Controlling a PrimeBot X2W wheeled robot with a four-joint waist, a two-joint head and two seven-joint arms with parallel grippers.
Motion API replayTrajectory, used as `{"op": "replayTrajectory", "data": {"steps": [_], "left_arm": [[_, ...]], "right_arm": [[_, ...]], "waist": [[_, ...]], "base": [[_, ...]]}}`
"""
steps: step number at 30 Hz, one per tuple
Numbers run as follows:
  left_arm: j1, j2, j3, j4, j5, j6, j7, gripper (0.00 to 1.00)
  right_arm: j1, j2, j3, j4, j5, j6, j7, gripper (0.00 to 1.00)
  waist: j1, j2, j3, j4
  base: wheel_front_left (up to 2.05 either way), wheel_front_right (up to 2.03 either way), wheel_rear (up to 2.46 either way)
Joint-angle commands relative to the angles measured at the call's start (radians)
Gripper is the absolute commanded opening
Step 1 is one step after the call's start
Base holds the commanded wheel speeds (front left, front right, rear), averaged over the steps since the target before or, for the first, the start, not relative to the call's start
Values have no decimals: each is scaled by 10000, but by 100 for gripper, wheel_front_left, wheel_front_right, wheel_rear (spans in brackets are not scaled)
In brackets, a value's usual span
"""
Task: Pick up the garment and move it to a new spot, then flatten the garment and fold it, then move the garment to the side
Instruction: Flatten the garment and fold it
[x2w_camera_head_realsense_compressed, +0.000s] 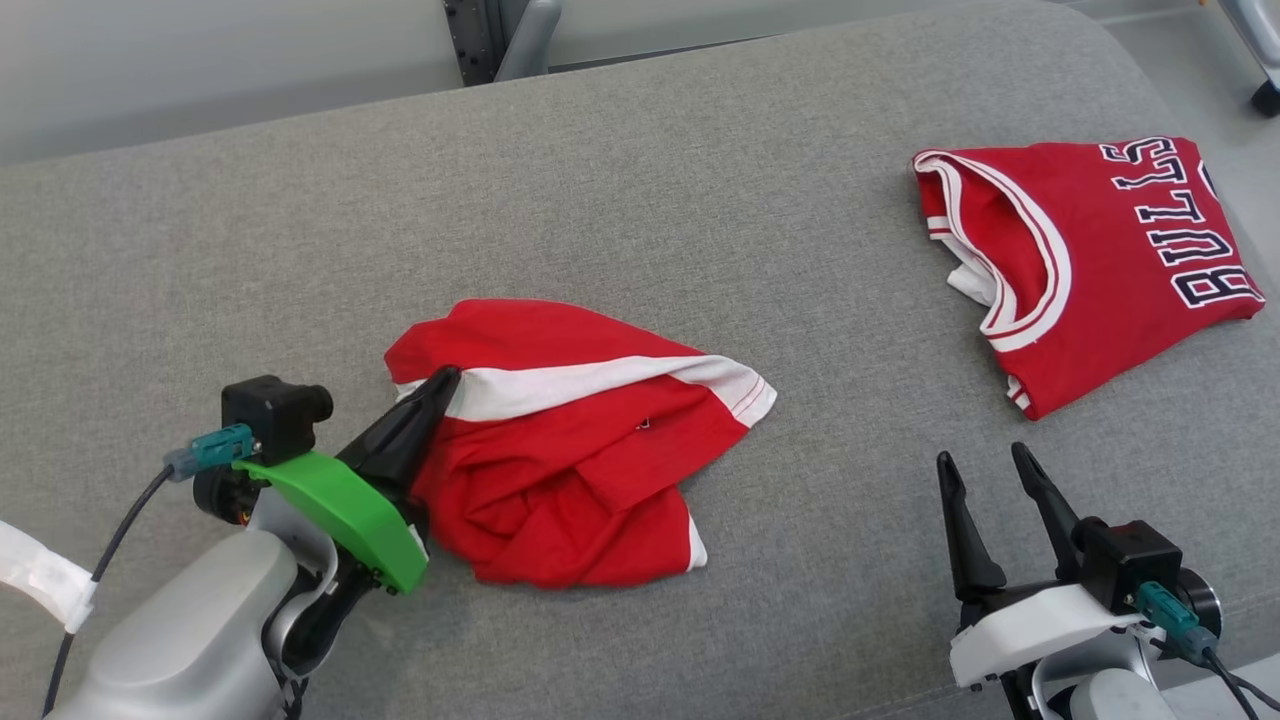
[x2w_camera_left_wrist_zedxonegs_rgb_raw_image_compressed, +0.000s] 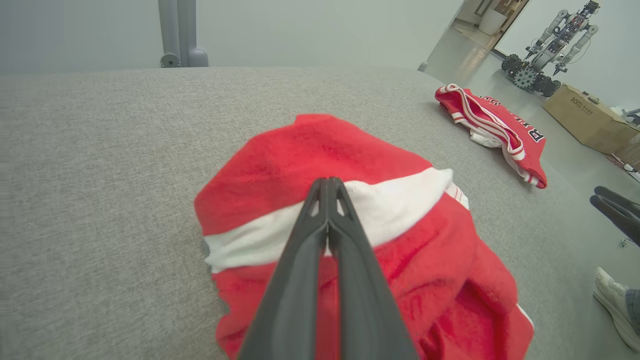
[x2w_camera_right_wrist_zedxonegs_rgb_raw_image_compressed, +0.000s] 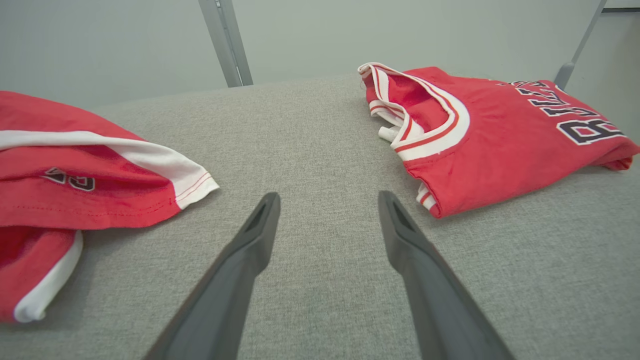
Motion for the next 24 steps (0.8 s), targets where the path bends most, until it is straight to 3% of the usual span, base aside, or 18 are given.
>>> {"op": "replayTrajectory", "data": {"steps": [1, 4, 8, 10, 11, 12, 24], "left_arm": [[-130, 154, 166, 138, 83, -28, 2, 0], [-27, 123, 119, 339, -2, -28, 3, 15], [-90, 178, -19, 454, -267, -29, 69, 24], [-202, 236, -149, 505, -405, -29, 174, 49], [-250, 270, -195, 518, -491, -29, 199, 94], [-261, 316, -235, 551, -598, -29, 266, 100], [-616, 633, -841, 233, -1591, -29, 631, 100]], "right_arm": [[2, -29, 10, 2, 68, -16, -29, 100], [-59, -31, 35, -14, 101, -16, -29, 100], [-147, -29, 48, -28, 128, -16, -29, 100], [-162, -29, 45, -37, 116, -16, -29, 100], [-155, -31, 48, -37, 112, -16, -29, 100], [-153, -29, 59, -36, 107, -16, -29, 100], [-265, -28, 27, -30, 99, -16, -29, 100]], "waist": [[0, 111, 7, 1], [0, 111, 64, -14], [0, 111, 149, -37], [0, 111, 209, -51], [0, 111, 233, -63], [0, 111, 255, -84], [0, 111, 459, -256]], "base": [[0, 0, 0], [0, 0, 0], [0, 0, 0], [0, 0, 0], [0, 0, 0], [0, 0, 0], [0, 0, 0]]}}
